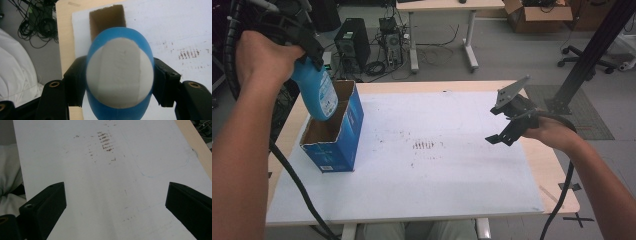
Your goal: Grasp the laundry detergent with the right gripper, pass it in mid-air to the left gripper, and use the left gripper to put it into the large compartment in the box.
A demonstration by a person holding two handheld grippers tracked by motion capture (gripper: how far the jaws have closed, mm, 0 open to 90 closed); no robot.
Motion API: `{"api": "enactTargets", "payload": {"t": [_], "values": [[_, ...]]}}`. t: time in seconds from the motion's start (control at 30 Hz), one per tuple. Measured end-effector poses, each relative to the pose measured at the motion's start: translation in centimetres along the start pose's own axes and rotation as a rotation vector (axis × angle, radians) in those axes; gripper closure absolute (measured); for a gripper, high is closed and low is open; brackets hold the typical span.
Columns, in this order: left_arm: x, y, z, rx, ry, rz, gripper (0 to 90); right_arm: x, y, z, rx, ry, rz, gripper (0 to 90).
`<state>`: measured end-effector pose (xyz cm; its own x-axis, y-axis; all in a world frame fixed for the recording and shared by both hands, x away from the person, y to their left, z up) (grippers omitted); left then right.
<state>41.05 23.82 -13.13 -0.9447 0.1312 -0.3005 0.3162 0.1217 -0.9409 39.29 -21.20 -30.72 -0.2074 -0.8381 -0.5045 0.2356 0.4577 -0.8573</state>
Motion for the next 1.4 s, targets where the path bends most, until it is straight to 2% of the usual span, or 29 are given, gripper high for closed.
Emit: {"api": "enactTargets", "payload": {"t": [0.3, 0.97, 1.1, 1.23, 1.4], "values": [[0.4, 2.1, -0.6, 0.005, -0.024, -0.008, 38.2, 0.1, -0.1, -0.1, 0.002, 0.001, 0.003, 3.0], [1.5, 6.9, -1.0, 0.005, -0.03, -0.028, 38.2, 0.5, 0.2, 0.0, -0.004, 0.012, -0.009, 3.0], [1.8, 8.2, -0.9, 0.004, -0.022, -0.036, 38.2, 0.7, 0.2, 0.0, -0.006, 0.018, -0.014, 3.1], [2.2, 9.6, -1.0, 0.02, -0.035, -0.037, 38.2, 0.8, 0.3, 0.0, -0.009, 0.018, -0.022, 3.2], [2.5, 11.2, -0.8, 0.014, -0.034, -0.038, 38.2, 0.9, 0.3, 0.0, -0.009, 0.021, -0.022, 3.2]]}}
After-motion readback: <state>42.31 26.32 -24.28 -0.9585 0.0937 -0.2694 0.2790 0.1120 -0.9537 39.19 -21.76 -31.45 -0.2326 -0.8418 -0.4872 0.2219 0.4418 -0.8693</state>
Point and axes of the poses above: each handheld gripper's, and its own axes: y roughly forward along the jaws, x roughly out of its underside, z roughly to its right, the point moved 6 cm from there along y, roughly forward along the jaws, and after that the axes turned 4 degrees about -z, right-handed, at the moved point
